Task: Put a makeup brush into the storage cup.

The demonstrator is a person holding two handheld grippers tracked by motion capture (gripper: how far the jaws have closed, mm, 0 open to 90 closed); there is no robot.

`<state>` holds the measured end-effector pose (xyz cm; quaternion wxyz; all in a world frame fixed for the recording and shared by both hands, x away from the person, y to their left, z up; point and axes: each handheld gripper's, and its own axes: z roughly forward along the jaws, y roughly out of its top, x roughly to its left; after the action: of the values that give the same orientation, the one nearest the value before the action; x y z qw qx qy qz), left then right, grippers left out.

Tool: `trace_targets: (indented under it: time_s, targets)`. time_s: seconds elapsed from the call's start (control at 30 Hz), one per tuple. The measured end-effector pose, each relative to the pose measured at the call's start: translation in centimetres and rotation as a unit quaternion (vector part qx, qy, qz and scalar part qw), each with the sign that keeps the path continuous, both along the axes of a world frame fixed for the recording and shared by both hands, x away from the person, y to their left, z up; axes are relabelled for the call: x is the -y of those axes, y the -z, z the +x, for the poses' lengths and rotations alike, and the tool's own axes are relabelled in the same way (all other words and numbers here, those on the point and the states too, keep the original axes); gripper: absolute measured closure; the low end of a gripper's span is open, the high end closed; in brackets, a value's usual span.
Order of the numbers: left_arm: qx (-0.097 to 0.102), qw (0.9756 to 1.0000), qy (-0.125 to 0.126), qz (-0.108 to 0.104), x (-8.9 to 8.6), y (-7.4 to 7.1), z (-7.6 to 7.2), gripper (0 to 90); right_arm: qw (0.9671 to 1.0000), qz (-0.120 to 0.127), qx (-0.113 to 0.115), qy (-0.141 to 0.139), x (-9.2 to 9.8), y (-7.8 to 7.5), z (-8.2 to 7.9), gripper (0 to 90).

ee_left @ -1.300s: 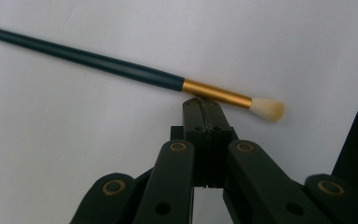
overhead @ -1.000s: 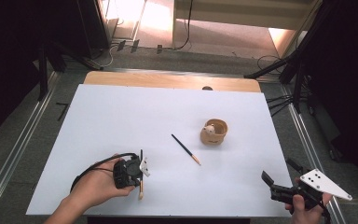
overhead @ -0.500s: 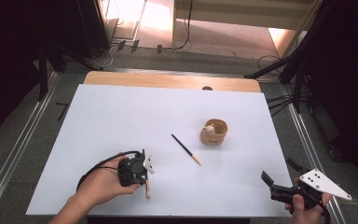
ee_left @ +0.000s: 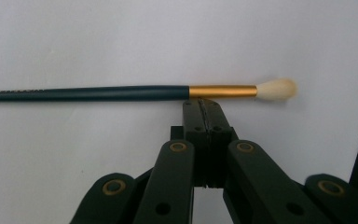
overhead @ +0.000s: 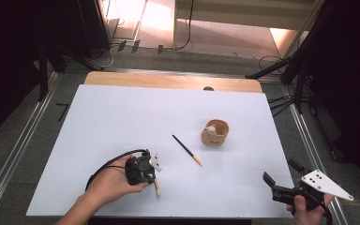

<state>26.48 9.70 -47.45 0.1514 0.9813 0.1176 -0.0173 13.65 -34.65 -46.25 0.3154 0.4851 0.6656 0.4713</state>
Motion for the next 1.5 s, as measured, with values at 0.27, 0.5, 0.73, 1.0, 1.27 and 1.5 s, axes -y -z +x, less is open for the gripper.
trace_targets:
  time_s: [0.27, 0.5, 0.73, 1.0, 1.27, 1.5]
  targets:
    - [-0.006, 0.9998, -0.006, -0.015, 0.8, 0.1, 0.4, 90.0, 1.0, -0.001, -0.001, -0.002, 0.0, 0.0, 0.0, 0.0]
    - [-0.012, 0.9994, -0.016, -0.03, 1.5, 0.3, 0.8, 90.0, 1.0, -0.001, -0.001, 0.0, 0.0, 0.0, 0.0, 0.0]
    - [-0.012, 0.9989, -0.019, -0.041, 1.8, 0.4, 1.2, 90.0, 1.0, -0.002, -0.002, -0.001, 0.0, 0.1, 0.0, 0.0]
    - [-0.007, 0.9981, -0.027, -0.055, 2.4, 0.6, 1.3, 90.0, 1.0, 0.001, -0.003, 0.0, 0.0, 0.1, 0.1, 0.0]
    - [-0.005, 0.9977, -0.026, -0.062, 3.2, 0.7, 1.3, 90.0, 1.0, 0.002, -0.003, 0.0, 0.0, 0.1, 0.1, 0.0]
    - [-0.005, 0.9966, -0.026, -0.078, 4.3, 0.9, 1.4, 90.0, 1.0, 0.002, -0.003, -0.001, 0.1, 0.1, 0.1, 0.0]
